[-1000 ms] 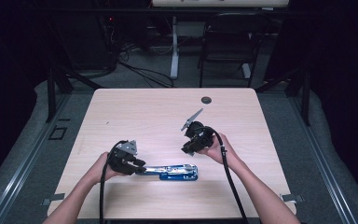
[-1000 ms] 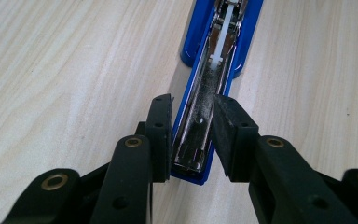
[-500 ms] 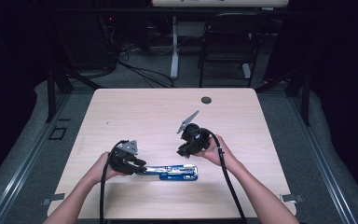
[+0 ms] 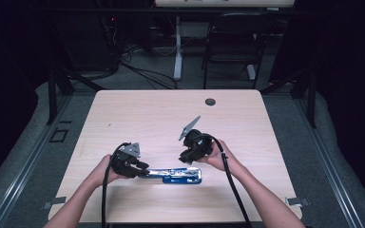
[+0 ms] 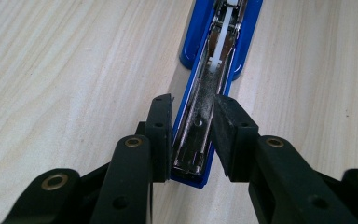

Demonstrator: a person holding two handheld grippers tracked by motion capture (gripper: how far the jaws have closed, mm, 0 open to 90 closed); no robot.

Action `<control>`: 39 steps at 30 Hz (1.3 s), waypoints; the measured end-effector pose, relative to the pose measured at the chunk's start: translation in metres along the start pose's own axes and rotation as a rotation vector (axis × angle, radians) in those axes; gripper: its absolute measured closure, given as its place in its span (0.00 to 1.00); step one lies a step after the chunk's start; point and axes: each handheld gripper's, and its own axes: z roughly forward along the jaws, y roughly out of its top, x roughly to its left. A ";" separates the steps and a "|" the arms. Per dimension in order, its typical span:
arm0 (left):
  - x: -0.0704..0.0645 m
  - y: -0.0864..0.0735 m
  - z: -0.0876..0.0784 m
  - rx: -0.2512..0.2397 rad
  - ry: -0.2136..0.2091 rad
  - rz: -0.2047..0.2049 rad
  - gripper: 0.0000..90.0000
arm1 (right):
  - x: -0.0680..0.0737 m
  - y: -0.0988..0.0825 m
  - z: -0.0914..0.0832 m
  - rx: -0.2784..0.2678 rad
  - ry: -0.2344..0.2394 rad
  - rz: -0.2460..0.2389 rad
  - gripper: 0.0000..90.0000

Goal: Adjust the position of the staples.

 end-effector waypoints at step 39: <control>0.002 -0.001 0.001 -0.012 -0.024 -0.001 0.77 | 0.002 -0.017 0.015 0.068 0.057 -0.135 0.88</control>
